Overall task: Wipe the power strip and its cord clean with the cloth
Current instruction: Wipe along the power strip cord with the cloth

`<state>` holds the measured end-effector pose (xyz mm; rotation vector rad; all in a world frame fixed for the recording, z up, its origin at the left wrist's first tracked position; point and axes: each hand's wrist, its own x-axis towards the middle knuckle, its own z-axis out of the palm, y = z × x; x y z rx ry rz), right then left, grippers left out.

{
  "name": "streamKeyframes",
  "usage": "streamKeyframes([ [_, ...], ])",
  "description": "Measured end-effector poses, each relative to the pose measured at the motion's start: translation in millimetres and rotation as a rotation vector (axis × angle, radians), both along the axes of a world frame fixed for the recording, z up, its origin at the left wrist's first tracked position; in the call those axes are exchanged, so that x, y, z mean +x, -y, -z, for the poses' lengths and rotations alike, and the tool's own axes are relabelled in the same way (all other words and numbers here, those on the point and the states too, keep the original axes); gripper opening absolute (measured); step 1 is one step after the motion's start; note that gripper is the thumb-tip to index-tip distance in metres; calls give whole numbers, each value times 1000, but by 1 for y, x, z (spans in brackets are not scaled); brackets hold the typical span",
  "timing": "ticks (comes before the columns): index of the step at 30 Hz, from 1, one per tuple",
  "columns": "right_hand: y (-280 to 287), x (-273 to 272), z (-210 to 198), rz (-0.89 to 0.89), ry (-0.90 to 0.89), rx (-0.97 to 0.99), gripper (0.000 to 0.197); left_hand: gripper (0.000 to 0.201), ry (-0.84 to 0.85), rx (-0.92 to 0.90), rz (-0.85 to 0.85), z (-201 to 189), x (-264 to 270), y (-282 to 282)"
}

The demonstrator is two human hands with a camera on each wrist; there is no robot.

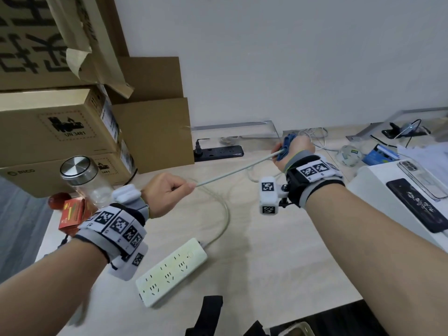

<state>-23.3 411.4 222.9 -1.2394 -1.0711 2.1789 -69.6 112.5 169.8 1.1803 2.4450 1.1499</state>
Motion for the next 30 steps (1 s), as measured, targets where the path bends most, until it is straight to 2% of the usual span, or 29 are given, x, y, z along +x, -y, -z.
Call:
streamKeyframes([
  [2,-4,-1,-4,54,-34,-82,34,53,12,-65,-34,9,-10,10],
  [4,6,-4,-10,111,-123,-210,35,47,-44,-199,-83,19,-19,12],
  [6,25,-5,-18,82,-245,-278,35,27,-37,-361,-115,24,-21,6],
  [7,35,-6,-20,48,-227,-255,34,19,16,-389,-123,24,-18,-1],
  [9,55,-6,-21,-49,-165,-169,33,21,149,-301,-153,20,-4,-22],
  [12,86,-10,-14,-185,-146,-46,37,22,429,44,-225,-2,22,-67],
  [15,109,-9,2,-281,-62,60,35,46,574,216,-399,-22,30,-95],
  [17,113,-9,9,-281,27,49,31,57,515,202,-508,-21,27,-98],
  [18,112,-10,11,-251,63,20,27,57,436,176,-506,-20,28,-96],
  [21,95,-9,4,-142,108,-93,22,48,179,75,-363,-15,34,-84],
  [24,71,-3,-7,-73,105,-160,34,53,11,-5,-197,-16,38,-65],
  [27,51,3,-9,-11,77,-147,36,56,-55,-35,-92,-22,38,-50],
  [30,33,5,-6,71,83,-149,29,56,-22,-58,-29,-26,32,-33],
])
